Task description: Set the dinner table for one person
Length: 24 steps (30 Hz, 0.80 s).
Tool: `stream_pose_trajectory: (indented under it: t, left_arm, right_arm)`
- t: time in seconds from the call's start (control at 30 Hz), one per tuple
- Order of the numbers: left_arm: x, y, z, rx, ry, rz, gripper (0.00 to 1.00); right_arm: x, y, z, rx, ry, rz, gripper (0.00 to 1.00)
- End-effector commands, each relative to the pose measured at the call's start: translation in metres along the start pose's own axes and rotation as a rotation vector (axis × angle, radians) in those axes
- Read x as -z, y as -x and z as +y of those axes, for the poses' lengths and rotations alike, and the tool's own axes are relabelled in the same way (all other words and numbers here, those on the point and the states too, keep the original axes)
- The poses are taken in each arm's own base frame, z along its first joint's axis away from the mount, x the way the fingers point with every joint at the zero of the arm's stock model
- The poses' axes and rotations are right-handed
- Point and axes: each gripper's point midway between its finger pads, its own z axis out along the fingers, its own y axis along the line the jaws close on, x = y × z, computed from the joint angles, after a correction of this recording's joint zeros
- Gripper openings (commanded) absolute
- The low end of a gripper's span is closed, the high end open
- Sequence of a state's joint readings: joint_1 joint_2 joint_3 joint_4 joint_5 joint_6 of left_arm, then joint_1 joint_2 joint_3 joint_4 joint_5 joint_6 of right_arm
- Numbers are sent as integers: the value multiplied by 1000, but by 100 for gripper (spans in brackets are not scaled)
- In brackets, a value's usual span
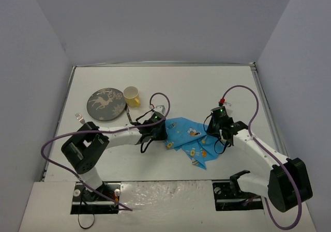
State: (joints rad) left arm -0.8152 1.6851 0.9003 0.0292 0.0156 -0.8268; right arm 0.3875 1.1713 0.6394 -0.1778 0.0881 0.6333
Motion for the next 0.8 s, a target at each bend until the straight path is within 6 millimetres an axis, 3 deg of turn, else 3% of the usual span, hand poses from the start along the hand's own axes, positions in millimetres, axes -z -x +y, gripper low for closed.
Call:
stream_pose_trajectory:
  t: [0.0,0.07,0.13,0.23,0.33,0.4,0.47,0.5,0.57,0.63,0.7,0.77]
  left_arm:
    - [62,105,-40,-134,-19,-229,0]
    - [112,156,-58,-235,-7,-369,0]
    - [140,171,-62,-307,4,-412,0]
    - [202,191,-83,-359,-49,-507,0]
    - [215,171,-85,-349,-110,-493,0]
    - [213,151,-75,-297,-135,-465,0]
    - [204,127,-54,-274,-119,-429,0]
    - [201,113,-40,-250,-103,-412,0]
    - [198,92,-21,-220,-84,-385,0]
    - [199,81,-9,-195,-74,-380,0]
    - [191,66,8,-187,-38,-349,0]
    - [191,61,13,-180,-26,-346,0]
  right_arm:
    - [25,91,48,74,92,-219,0]
    - [56,140,76,131,159,-334,0]
    - [84,172,94,165,204,-420,0]
    - [124,203,110,216,268,-524,0]
    - [133,185,112,260,346,-519,0]
    - [126,155,112,293,421,-462,1]
    - [117,121,115,322,501,-361,11]
    - [103,91,112,340,522,-265,15]
    - [84,42,107,373,535,-140,36]
    - [76,8,104,392,532,-68,66]
    - [73,6,94,367,476,-94,75]
    - [70,26,77,299,362,-170,83]
